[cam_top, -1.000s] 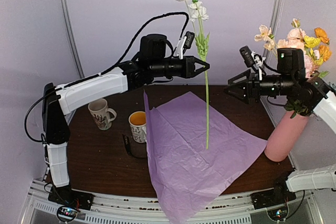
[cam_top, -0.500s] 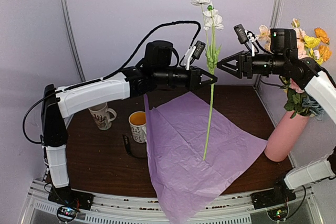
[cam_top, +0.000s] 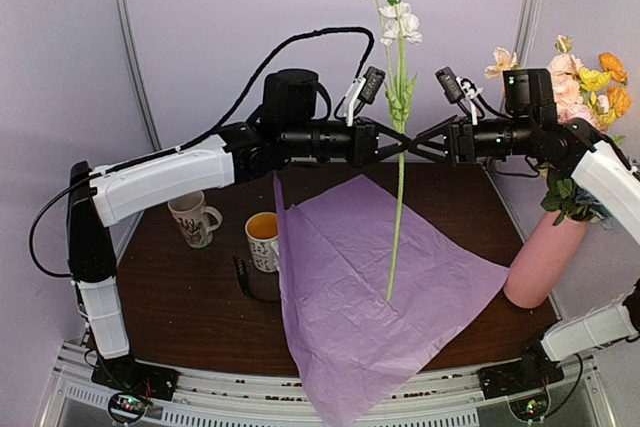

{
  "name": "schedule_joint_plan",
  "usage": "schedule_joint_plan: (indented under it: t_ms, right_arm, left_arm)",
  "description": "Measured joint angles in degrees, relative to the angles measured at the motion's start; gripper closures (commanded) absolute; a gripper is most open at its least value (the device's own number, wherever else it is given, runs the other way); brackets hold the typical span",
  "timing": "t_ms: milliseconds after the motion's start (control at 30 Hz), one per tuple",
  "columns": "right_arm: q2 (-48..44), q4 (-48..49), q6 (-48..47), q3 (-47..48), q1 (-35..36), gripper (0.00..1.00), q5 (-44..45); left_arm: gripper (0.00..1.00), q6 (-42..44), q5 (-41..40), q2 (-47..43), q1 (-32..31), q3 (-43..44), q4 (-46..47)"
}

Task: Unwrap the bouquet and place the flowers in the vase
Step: Pass from the left arm to the right, then place the fake flower in the vase.

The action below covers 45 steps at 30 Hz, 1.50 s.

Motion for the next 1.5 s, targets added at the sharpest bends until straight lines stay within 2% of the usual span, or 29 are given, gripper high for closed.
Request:
schedule_joint_plan:
  t_ms: [100, 233, 600, 700, 800, 833, 900, 933, 1067, 1100, 1133, 1300, 1500]
  right_arm:
    - [-0.1, -0.7, -1.0, -1.9, 0.0, 0.33, -1.3]
    - [-0.2, -0.7, -0.9, -3.9, 0.3, 0.45, -2.3]
    - [0.9, 1.1, -0.6, -1.6, 2.0, 0.68, -6.4]
    - [0.9, 2.8, 0.7, -1.6, 2.4, 0.78, -7.8]
    - [0.9, 4.4, 1.8, -1.6, 2.6, 0.97, -8.5]
    - [0.9, 4.7, 2.0, -1.6, 2.6, 1.0, -8.5]
    - [1.1, 4.5, 2.4, -1.4, 2.6, 1.0, -8.5]
    - [1.3, 4.4, 2.3, -1.0, 2.6, 1.0, -8.5]
    - [3.0, 2.8, 1.2, 2.9, 2.5, 1.0, -7.7]
    - [3.2, 1.9, 0.6, 4.3, 2.4, 1.0, -7.3]
    - [3.3, 1.4, 0.2, 5.4, 2.1, 1.0, -7.1]
    - [2.8, 1.7, 0.4, 13.1, -3.2, 1.0, -6.0]
    - [2.9, 4.4, 2.7, 25.7, -9.5, 1.0, -5.1]
  left_arm:
    - [1.0, 0.0, -0.4, -1.2, 0.0, 0.0, 1.3]
    - [1.0, -0.6, -0.3, -1.4, 0.0, 0.9, 2.3]
    - [1.0, -3.1, 0.3, -1.3, 0.0, 1.4, 3.7]
    - [1.0, -3.7, 0.8, -0.9, 0.0, 2.1, 3.8]
    - [1.0, -4.2, 1.0, -0.7, 0.0, 2.3, 4.1]
    - [0.95, -4.4, 1.1, -0.7, 0.0, 2.3, 4.2]
    - [0.57, -4.6, 1.3, -0.5, -0.1, 2.6, 4.2]
    - [0.45, -4.6, 1.2, -0.4, 0.0, 2.9, 4.1]
    - [0.26, -2.7, -1.0, -0.7, -0.1, 3.0, 2.4]
    - [0.08, -1.7, -2.1, -1.2, -0.1, 2.0, 1.9]
    - [0.03, -0.8, -3.2, -2.4, -0.1, 0.0, 1.6]
    - [0.02, 2.6, -8.6, -12.8, -0.1, -15.2, -0.5]
    - [0.02, 3.0, -8.9, -16.9, -0.1, -20.8, -0.7]
